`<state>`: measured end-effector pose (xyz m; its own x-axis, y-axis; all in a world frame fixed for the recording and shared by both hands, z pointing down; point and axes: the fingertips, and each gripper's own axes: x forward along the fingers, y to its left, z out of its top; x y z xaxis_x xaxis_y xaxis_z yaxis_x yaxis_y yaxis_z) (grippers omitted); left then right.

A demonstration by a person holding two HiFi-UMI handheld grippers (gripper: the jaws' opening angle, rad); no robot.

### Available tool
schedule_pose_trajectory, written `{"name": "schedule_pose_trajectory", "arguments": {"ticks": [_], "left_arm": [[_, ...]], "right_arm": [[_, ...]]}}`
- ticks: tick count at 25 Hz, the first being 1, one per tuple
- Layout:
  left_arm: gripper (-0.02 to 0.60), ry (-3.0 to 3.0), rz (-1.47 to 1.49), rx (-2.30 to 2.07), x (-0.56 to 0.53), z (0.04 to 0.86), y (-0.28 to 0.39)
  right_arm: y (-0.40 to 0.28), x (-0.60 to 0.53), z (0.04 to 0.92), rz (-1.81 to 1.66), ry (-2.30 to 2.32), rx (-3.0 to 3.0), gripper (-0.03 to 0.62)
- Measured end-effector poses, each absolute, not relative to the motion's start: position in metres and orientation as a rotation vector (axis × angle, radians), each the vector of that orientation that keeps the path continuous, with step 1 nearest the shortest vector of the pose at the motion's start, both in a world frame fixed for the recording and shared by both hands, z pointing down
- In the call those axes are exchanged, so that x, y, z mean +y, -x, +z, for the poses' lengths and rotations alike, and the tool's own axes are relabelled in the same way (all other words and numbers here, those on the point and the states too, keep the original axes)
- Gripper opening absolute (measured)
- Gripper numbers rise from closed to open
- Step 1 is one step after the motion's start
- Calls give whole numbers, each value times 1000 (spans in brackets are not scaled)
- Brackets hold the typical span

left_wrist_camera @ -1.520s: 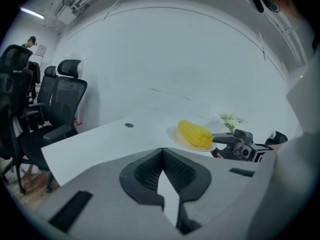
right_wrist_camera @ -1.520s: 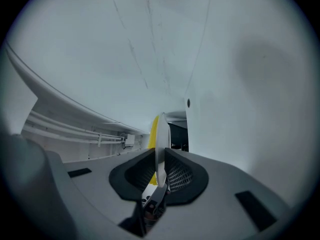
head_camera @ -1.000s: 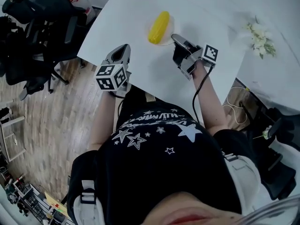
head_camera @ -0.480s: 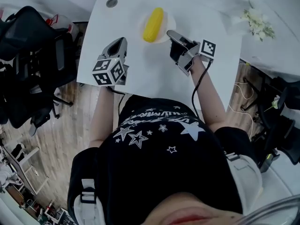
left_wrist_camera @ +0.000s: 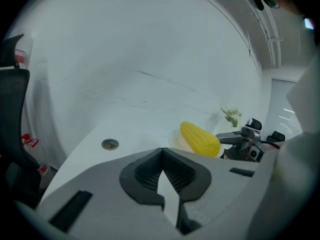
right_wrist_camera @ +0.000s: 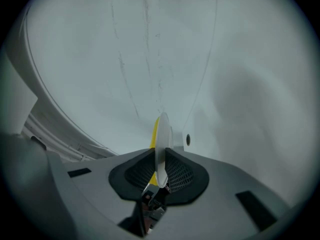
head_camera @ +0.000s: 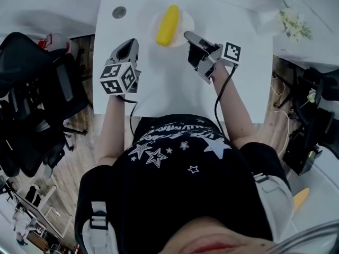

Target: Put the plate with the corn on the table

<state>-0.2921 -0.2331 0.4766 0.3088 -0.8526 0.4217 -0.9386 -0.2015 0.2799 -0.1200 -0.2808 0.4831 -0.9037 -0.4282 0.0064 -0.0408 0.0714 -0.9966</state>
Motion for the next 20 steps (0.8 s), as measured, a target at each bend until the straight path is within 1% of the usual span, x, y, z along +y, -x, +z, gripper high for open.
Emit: {"name": "schedule_pose_trajectory", "arguments": {"ticks": [9, 20], "left_arm": [[5, -2112, 238, -1533, -281, 499, 323], [5, -2090, 265, -1478, -320, 533, 329]], "right_arm": [[149, -313, 511, -1875, 519, 2047, 57], [177, -342, 555, -1946, 539, 1989, 57]]}}
